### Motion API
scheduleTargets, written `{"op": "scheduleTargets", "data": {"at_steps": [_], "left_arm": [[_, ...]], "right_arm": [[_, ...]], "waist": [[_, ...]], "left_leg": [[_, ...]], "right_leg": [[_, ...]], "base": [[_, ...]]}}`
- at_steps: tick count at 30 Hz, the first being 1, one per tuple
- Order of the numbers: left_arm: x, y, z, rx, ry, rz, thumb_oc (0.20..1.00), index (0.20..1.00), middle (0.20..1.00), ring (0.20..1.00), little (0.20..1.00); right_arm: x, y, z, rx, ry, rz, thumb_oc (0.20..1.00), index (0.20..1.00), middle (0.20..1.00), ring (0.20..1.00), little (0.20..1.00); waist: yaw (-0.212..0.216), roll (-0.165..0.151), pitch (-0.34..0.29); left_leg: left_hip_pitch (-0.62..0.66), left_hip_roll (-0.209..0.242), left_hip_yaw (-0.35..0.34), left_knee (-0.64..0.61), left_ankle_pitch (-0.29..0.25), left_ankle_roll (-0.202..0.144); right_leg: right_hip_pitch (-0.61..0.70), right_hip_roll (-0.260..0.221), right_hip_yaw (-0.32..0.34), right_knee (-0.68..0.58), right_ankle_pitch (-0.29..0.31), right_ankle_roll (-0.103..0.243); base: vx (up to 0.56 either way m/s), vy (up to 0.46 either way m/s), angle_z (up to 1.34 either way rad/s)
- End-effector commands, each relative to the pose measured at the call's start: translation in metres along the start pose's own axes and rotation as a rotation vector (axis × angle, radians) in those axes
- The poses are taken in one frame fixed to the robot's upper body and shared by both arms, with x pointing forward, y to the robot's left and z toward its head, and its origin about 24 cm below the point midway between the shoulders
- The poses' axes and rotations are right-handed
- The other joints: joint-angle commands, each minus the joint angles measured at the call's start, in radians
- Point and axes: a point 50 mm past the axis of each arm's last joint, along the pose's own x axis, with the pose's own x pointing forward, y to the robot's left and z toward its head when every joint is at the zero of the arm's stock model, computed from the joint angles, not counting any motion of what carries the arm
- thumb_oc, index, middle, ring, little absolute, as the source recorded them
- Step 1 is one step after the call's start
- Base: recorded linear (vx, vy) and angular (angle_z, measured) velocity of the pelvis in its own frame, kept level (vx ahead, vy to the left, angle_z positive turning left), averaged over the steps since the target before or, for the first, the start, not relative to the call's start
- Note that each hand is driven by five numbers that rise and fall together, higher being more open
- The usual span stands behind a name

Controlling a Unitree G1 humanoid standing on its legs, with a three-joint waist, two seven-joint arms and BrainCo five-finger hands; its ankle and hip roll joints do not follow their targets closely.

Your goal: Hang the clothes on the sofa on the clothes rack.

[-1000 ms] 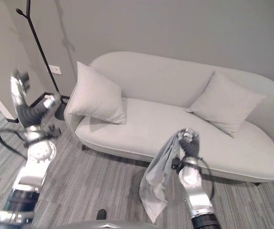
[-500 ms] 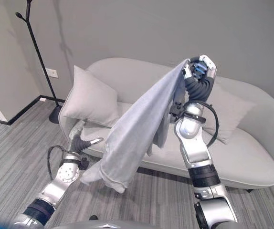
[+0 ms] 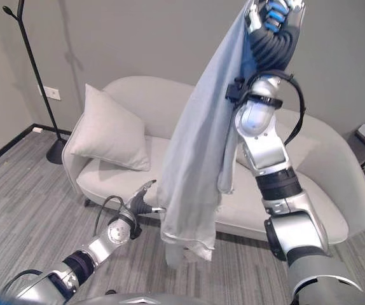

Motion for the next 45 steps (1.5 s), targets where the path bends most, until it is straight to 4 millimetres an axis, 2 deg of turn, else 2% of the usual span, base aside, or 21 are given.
{"op": "scheduleTargets", "data": {"at_steps": [1, 4, 8, 15, 16, 24, 26, 27, 32, 37, 38, 43, 44, 45], "left_arm": [[0.015, -0.007, 0.022, 0.060, -0.079, -0.033, 1.000, 1.000, 1.000, 1.000, 1.000], [0.017, -0.022, 0.033, 0.026, -0.094, -0.093, 1.000, 1.000, 1.000, 1.000, 1.000], [0.018, -0.032, 0.042, -0.027, -0.095, -0.132, 1.000, 1.000, 1.000, 1.000, 1.000], [0.018, -0.066, 0.085, -0.298, -0.118, -0.256, 1.000, 1.000, 1.000, 1.000, 1.000], [0.016, -0.076, 0.098, -0.378, -0.127, -0.299, 1.000, 1.000, 1.000, 1.000, 1.000], [0.010, -0.099, 0.126, -0.526, -0.130, -0.410, 1.000, 1.000, 1.000, 1.000, 1.000], [0.009, -0.100, 0.127, -0.545, -0.125, -0.417, 1.000, 1.000, 1.000, 1.000, 1.000], [0.010, -0.100, 0.129, -0.561, -0.123, -0.421, 0.200, 0.200, 0.200, 0.200, 0.200], [0.010, -0.098, 0.131, -0.641, -0.112, -0.422, 0.200, 0.200, 0.200, 0.200, 0.200], [0.015, -0.086, 0.122, -0.598, -0.118, -0.364, 0.200, 0.200, 0.200, 0.200, 0.200], [0.017, -0.079, 0.118, -0.586, -0.122, -0.337, 0.200, 0.200, 0.200, 0.200, 0.200], [0.022, -0.018, 0.107, -0.568, -0.234, -0.127, 0.200, 0.200, 0.200, 0.200, 0.200], [0.022, -0.018, 0.106, -0.567, -0.232, -0.128, 0.200, 0.200, 0.200, 0.200, 0.200], [0.017, 0.009, 0.102, -0.584, -0.279, -0.029, 0.200, 0.200, 0.200, 0.200, 0.200]], "right_arm": [[0.029, -0.006, 0.021, 0.033, -0.098, -0.066, 0.200, 0.200, 0.200, 0.200, 0.200], [0.042, 0.001, 0.034, 0.049, -0.137, -0.063, 0.200, 0.200, 0.200, 0.200, 0.200], [0.046, 0.004, 0.038, 0.068, -0.139, -0.070, 0.200, 0.200, 0.200, 0.200, 0.200], [0.040, 0.012, 0.040, 0.137, -0.109, -0.080, 0.200, 0.200, 0.200, 0.200, 0.200], [0.036, 0.015, 0.037, 0.166, -0.081, -0.087, 0.200, 0.200, 0.200, 0.200, 0.200], [0.028, 0.025, 0.029, 0.209, -0.013, -0.083, 0.200, 0.200, 0.200, 0.200, 0.200], [0.028, 0.027, 0.029, 0.212, -0.009, -0.079, 0.200, 0.200, 0.200, 0.200, 0.200], [0.028, 0.027, 0.029, 0.211, -0.007, -0.078, 0.200, 0.200, 0.200, 0.200, 0.200], [0.028, 0.030, 0.026, 0.205, 0.011, -0.072, 0.200, 0.200, 0.200, 0.200, 0.200], [0.027, 0.024, 0.023, 0.175, 0.006, -0.075, 0.200, 0.200, 0.200, 0.200, 0.200], [0.025, 0.021, 0.021, 0.157, 0.003, -0.075, 0.200, 0.200, 0.200, 0.200, 0.200], [0.010, -0.012, 0.016, 0.022, -0.043, -0.081, 0.200, 0.200, 0.200, 0.200, 0.200], [0.009, -0.012, 0.016, 0.022, -0.041, -0.082, 0.200, 0.200, 0.200, 0.200, 0.200], [-0.001, -0.026, 0.014, -0.037, -0.053, -0.086, 0.200, 0.200, 0.200, 0.200, 0.200]], "waist": [[0.038, 0.009, -0.065], [0.031, 0.002, -0.065], [0.029, 0.001, -0.064], [0.012, 0.008, -0.069], [0.008, 0.012, -0.069], [-0.010, 0.026, -0.071], [-0.013, 0.027, -0.072], [-0.014, 0.028, -0.073], [-0.019, 0.034, -0.077], [-0.013, 0.038, -0.078], [-0.008, 0.040, -0.078], [0.019, 0.055, -0.069], [0.019, 0.054, -0.070], [0.030, 0.058, -0.065]], "left_leg": [[-0.012, 0.049, 0.013, 0.005, -0.078, -0.024], [-0.012, 0.056, 0.014, 0.005, -0.078, -0.027], [-0.009, 0.059, 0.014, 0.005, -0.079, -0.029], [-0.011, 0.062, 0.012, 0.005, -0.082, -0.030], [-0.014, 0.061, 0.010, 0.005, -0.083, -0.029], [-0.024, 0.056, 0.006, 0.005, -0.082, -0.029], [-0.025, 0.056, 0.005, 0.005, -0.082, -0.029], [-0.025, 0.056, 0.005, 0.005, -0.082, -0.029], [-0.024, 0.054, 0.004, 0.005, -0.083, -0.030], [-0.022, 0.053, 0.003, 0.005, -0.083, -0.029], [-0.022, 0.053, 0.001, 0.005, -0.082, -0.029], [-0.025, 0.051, -0.009, 0.005, -0.081, -0.028], [-0.025, 0.051, -0.009, 0.005, -0.081, -0.028], [-0.028, 0.049, -0.014, 0.005, -0.080, -0.027]], "right_leg": [[-0.112, -0.001, 0.002, 0.031, 0.074, 0.001], [-0.114, 0.006, 0.006, 0.032, 0.072, -0.002], [-0.116, 0.011, 0.008, 0.035, 0.071, -0.004], [-0.114, 0.012, 0.008, 0.035, 0.067, -0.007], [-0.114, 0.012, 0.009, 0.033, 0.068, -0.007], [-0.119, 0.010, 0.013, 0.032, 0.068, -0.007], [-0.119, 0.010, 0.015, 0.032, 0.069, -0.008], [-0.119, 0.010, 0.015, 0.032, 0.069, -0.007], [-0.118, 0.009, 0.019, 0.032, 0.069, -0.007], [-0.115, 0.007, 0.019, 0.032, 0.068, -0.007], [-0.114, 0.007, 0.018, 0.032, 0.067, -0.008], [-0.112, 0.005, 0.007, 0.032, 0.063, -0.006], [-0.111, 0.005, 0.006, 0.032, 0.063, -0.006], [-0.108, 0.003, 0.000, 0.031, 0.063, -0.005]], "base": [[0.01, -0.045, -0.03], [0.00, -0.031, -0.09], [0.00, -0.028, -0.10], [-0.01, -0.013, -0.01], [0.00, 0.000, 0.00], [0.00, 0.000, 0.00], [0.00, 0.000, 0.00], [0.00, 0.000, 0.00], [0.00, -0.001, -0.01], [0.00, 0.000, 0.00], [0.00, 0.000, 0.00], [0.00, 0.001, 0.01], [0.02, 0.010, 0.05], [0.03, 0.014, 0.07]]}}
